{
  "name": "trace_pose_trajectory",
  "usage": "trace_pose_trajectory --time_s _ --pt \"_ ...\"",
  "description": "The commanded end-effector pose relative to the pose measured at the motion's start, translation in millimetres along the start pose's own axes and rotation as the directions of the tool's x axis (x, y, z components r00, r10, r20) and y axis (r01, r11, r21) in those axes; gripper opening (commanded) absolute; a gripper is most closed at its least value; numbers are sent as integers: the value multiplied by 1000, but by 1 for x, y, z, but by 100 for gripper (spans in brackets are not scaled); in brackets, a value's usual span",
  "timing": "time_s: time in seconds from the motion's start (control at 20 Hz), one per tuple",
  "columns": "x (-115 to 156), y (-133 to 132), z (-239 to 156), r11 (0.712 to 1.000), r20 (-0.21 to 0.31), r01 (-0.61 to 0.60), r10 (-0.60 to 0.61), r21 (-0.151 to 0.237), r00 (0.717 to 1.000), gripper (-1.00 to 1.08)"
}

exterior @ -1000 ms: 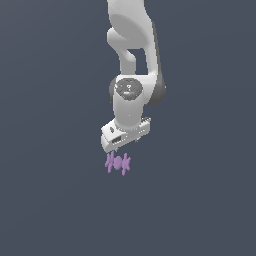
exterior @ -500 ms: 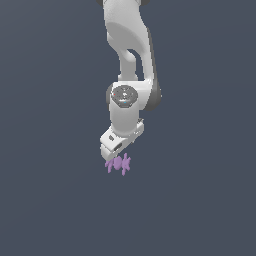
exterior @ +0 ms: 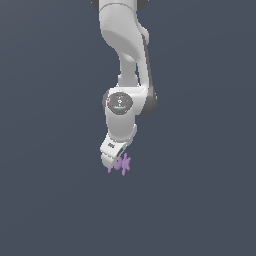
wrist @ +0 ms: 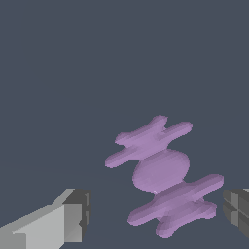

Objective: Pick up the object and move it to a goal position.

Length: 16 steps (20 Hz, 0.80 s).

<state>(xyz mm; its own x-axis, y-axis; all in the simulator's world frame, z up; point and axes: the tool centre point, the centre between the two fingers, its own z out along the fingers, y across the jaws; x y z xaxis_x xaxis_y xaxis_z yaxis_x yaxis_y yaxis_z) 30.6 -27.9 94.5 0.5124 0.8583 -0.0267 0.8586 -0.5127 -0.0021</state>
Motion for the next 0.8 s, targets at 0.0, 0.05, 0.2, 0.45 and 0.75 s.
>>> trace_pose_trajectory --time_s 0.0,0.05,0.2,0.45,0.75 --pt "-1 3 4 998 -3 65 -65 -1 998 100" --pt "-2 5 6 996 -4 91 -91 -1 996 100" --pt "-3 9 11 986 -8 166 -166 -2 986 100" --pt "-5 15 19 960 -14 280 -280 -6 960 100" --pt "-8 20 25 928 -20 374 -374 -10 927 100"
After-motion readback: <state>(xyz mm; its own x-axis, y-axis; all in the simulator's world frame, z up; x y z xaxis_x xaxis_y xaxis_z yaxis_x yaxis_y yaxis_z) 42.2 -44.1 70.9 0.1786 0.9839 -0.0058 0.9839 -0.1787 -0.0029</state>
